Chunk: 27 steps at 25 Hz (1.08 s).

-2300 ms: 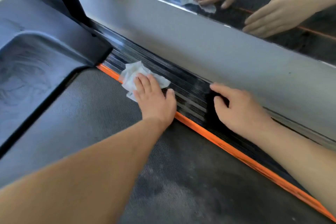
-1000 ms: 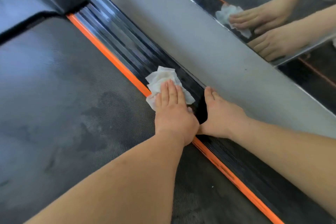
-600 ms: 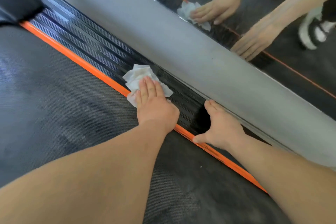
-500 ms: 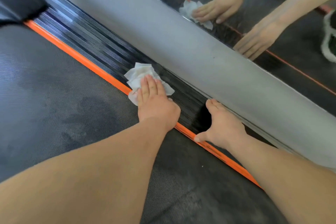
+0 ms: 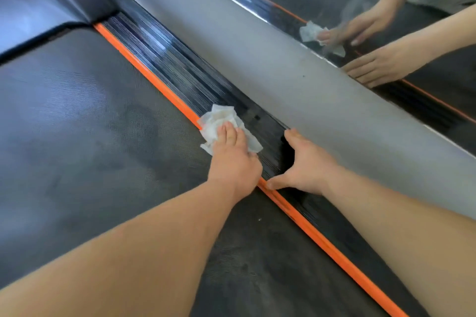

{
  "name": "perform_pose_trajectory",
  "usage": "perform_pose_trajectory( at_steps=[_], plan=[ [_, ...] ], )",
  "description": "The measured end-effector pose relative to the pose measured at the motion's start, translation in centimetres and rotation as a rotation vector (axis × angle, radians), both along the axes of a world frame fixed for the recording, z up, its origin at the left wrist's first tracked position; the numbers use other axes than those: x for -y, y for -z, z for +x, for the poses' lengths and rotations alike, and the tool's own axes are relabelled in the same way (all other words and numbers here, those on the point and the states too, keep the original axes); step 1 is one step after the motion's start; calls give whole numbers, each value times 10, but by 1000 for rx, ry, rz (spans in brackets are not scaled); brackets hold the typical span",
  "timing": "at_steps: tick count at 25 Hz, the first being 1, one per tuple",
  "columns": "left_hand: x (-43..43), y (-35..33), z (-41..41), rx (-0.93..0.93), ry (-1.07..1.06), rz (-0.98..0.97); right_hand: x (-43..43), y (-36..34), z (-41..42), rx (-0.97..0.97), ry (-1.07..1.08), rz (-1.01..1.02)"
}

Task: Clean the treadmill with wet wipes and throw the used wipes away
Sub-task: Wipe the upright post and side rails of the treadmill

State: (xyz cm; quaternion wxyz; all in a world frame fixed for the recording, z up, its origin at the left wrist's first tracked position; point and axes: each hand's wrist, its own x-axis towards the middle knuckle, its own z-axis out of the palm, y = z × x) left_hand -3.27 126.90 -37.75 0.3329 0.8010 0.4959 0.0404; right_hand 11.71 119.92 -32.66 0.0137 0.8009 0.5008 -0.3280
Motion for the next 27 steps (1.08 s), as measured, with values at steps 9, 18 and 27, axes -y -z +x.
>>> perform_pose_trajectory(
  at_steps=[9,18,27],
  plan=[
    [196,18,34,139,227,13,125,12,48,-34,-67,64],
    [140,32,43,-71,90,126,206,20,71,76,183,103],
    [232,35,45,26,863,366,228,24,78,-19,570,302]
  ],
)
